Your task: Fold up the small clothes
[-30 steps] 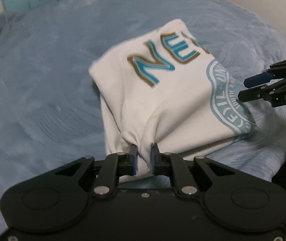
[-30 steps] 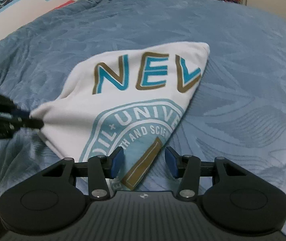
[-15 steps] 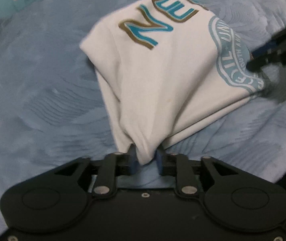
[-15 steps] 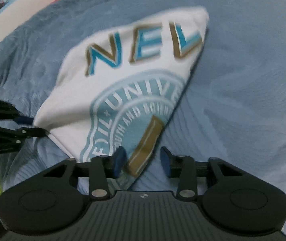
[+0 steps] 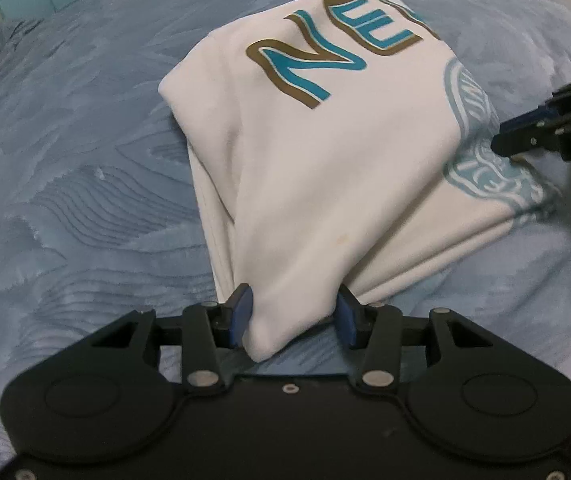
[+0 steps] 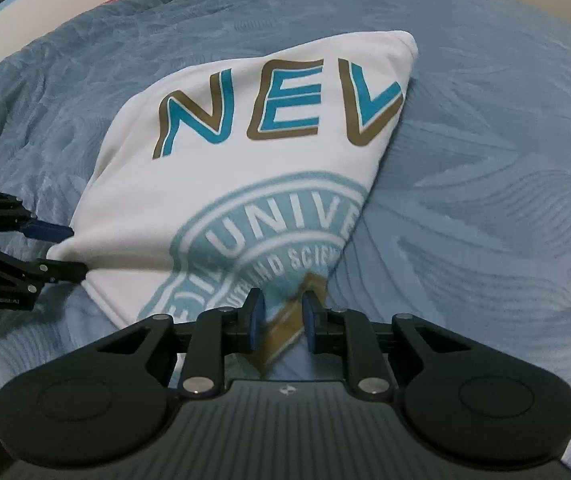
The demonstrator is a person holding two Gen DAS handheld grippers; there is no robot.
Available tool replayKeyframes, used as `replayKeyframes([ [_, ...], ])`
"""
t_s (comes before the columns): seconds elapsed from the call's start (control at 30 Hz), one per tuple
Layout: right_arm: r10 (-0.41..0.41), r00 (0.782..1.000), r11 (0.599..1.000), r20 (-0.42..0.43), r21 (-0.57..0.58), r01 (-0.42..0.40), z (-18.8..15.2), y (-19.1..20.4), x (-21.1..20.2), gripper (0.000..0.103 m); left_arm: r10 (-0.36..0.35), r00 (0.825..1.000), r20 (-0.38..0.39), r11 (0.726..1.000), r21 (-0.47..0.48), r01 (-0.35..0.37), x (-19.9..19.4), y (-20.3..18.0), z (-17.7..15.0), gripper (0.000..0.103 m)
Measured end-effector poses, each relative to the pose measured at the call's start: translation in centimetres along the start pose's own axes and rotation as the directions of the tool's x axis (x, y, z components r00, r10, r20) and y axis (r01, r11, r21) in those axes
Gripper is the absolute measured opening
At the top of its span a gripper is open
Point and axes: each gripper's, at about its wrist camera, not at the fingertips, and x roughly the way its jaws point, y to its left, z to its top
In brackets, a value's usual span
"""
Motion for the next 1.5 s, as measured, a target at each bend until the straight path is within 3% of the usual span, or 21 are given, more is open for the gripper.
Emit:
replayKeyframes([
  [0.17, 0.021, 1.000, 0.999, 0.021, -0.030, -0.020, 0.0, 1.0, -2.4, 0.034, 0.003, 0.999, 0.039, 1.000, -0.025, -0.002, -2.8, 0.6, 0.7, 0.046],
  [0.23, 0.055, 0.997, 0.996, 0.045, -0.074, -0.051, -0.5, 1.7, -3.6, 0.056, -0.008, 0.998, 0.055, 0.999, -0.030, 0.010, -3.4, 1.1, 0.9, 0.047],
  [0.27, 0.061, 0.997, 0.993, 0.047, -0.099, -0.056, -0.6, 2.4, -3.7, 0.060, -0.008, 0.999, 0.050, 1.000, -0.019, 0.009, -3.3, 1.0, 0.8, 0.047],
  [0.4, 0.075, 0.997, 0.969, 0.030, -0.237, -0.065, -0.9, 4.6, -3.4, 0.061, -0.009, 1.000, 0.004, 1.000, -0.025, 0.009, -1.8, 1.6, 0.4, 0.049],
  [0.47, 0.046, 0.999, 0.963, 0.010, -0.267, -0.042, -1.1, 5.1, -2.3, 0.057, -0.013, 1.000, 0.006, 0.999, -0.037, 0.013, -1.4, 1.9, 0.1, 0.050],
  [0.5, 0.035, 0.999, 0.962, -0.011, -0.269, -0.036, -1.1, 5.2, -1.5, 0.047, -0.018, 1.000, 0.008, 0.999, -0.040, 0.018, -1.4, 2.0, 0.0, 0.050],
  [0.57, 0.013, 1.000, 0.962, -0.022, -0.271, -0.019, -1.1, 5.3, -0.7, 0.037, -0.021, 1.000, 0.007, 0.999, -0.034, 0.022, -1.2, 2.2, -0.1, 0.050],
  [0.6, 0.016, 1.000, 0.963, -0.017, -0.269, -0.020, -1.2, 5.1, -0.9, 0.020, -0.020, 1.000, 0.007, 0.999, -0.034, 0.021, -1.4, 2.2, -0.1, 0.050],
  [0.63, 0.016, 1.000, 0.965, -0.009, -0.262, -0.018, -1.0, 5.0, -1.2, 0.009, -0.022, 1.000, 0.004, 0.999, -0.033, 0.022, -1.5, 2.3, -0.1, 0.045],
  [0.7, 0.020, 1.000, 0.971, 0.018, -0.239, -0.015, -0.6, 4.8, -2.4, 0.005, -0.023, 1.000, 0.002, 0.999, -0.029, 0.023, -1.9, 2.2, -0.1, 0.029],
  [0.73, 0.012, 0.999, 0.969, 0.035, -0.248, -0.003, -0.6, 4.8, -3.1, 0.005, -0.007, 1.000, 0.002, 1.000, -0.024, 0.007, -2.2, 2.1, 0.0, 0.012],
  [0.83, 0.009, 0.998, 0.968, 0.066, -0.252, 0.008, -0.4, 4.6, -5.2, 0.004, -0.016, 1.000, 0.020, 0.999, -0.039, 0.017, -3.3, 2.4, 0.2, 0.012],
  [1.03, 0.021, 0.997, 0.979, -0.074, -0.199, -0.035, -1.8, 3.1, -2.3, 0.003, -0.016, 0.999, -0.034, 0.999, -0.044, 0.015, -0.9, 1.9, -1.1, 0.011],
  [1.27, -0.002, 0.995, 0.973, -0.098, -0.230, -0.021, -1.7, 4.0, -2.5, 0.006, -0.023, 0.998, -0.053, 0.999, -0.040, 0.021, -2.0, 2.2, -1.0, 0.011],
  [1.3, -0.010, 0.995, 0.971, -0.099, -0.240, -0.014, -1.6, 4.3, -2.9, 0.017, -0.020, 0.998, -0.057, 0.999, -0.030, 0.018, -2.5, 2.2, -0.7, 0.014],
  [1.4, 0.015, 1.000, 0.966, 0.013, -0.258, -0.011, -0.7, 5.0, -5.8, 0.019, -0.026, 0.999, 0.029, 0.999, -0.028, 0.027, -5.6, 2.0, 0.3, 0.045],
  [1.5, 0.035, 0.987, 0.975, 0.156, -0.222, 0.001, 1.3, 5.3, -8.2, 0.019, -0.070, 0.989, 0.133, 0.994, -0.070, 0.080, -8.0, 2.3, 2.1, 0.045],
])
